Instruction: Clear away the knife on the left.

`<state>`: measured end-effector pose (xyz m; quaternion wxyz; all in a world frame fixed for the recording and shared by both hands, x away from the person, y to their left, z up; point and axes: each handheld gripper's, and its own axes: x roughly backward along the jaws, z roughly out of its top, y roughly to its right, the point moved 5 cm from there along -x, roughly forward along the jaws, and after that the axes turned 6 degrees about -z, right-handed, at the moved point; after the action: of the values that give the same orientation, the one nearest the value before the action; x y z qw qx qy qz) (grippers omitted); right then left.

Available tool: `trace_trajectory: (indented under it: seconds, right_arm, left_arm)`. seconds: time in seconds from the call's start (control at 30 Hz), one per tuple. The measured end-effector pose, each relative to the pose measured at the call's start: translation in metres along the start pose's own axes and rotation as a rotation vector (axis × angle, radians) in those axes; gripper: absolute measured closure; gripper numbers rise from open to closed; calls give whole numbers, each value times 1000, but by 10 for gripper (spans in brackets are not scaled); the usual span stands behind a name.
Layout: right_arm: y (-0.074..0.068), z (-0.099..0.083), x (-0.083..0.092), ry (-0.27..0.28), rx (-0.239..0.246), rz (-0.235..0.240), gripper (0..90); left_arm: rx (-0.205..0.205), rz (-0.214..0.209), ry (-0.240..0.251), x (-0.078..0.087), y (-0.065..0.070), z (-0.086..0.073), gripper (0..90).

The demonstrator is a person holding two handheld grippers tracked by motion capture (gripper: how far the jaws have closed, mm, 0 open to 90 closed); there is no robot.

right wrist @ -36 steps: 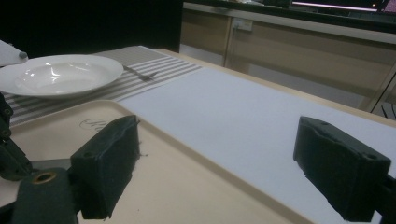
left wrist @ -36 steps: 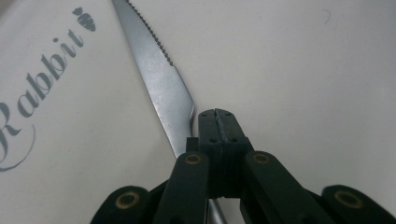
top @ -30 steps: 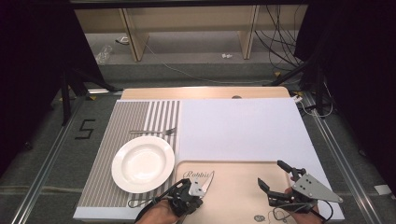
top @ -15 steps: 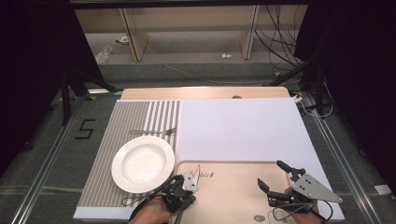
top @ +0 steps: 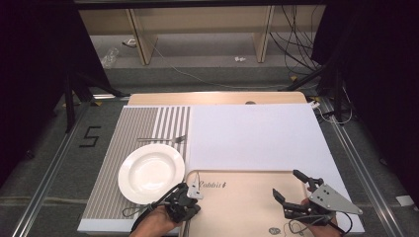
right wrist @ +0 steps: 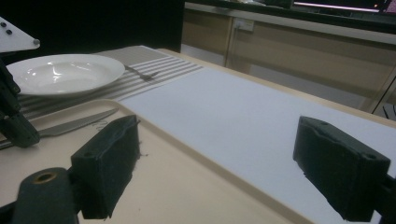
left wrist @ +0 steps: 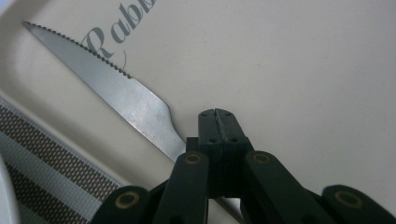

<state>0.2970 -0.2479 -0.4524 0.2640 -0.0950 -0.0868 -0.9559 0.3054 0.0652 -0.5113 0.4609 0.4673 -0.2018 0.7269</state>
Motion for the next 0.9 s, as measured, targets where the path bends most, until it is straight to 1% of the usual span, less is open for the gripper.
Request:
trace_trajectory:
  seconds: [0.2,0.37,0.43,0.5,0.53,0.6,0.67,0.7,0.73,0.83,0.9]
  right_arm:
    - [0,0,0,0,2,-1,157]
    - [0,0,0,-4,4,-1,157]
    - [0,-1,0,-6,4,-2,157]
    - [0,-1,0,-8,8,-3,157]
    - [0,-1,0,-7,7,-3,157]
    - [0,-1,0,-6,5,-2,157]
    - [0,-1,0,-7,5,-2,157]
    - [0,-1,0,-6,4,-2,157]
    - [0,-1,0,-6,4,-1,157]
    - [0,-1,0,-5,4,-1,157]
    - [0,0,0,-4,3,-1,157]
  left_arm:
    - [14,-6,-11,2,-1,-3,891]
    - [16,-8,-21,5,-2,-4,890]
    - [16,-13,-10,5,-2,-3,880]
    - [23,-23,5,6,-2,-2,751]
    - [19,-12,11,8,-3,-1,710]
    - [15,-1,39,10,-4,1,655]
    - [20,28,90,15,-4,5,538]
    - [15,53,120,17,-5,7,476]
    - [8,70,150,20,-5,9,432]
    - [6,88,209,28,-4,14,369]
    - [5,102,237,31,-5,16,345]
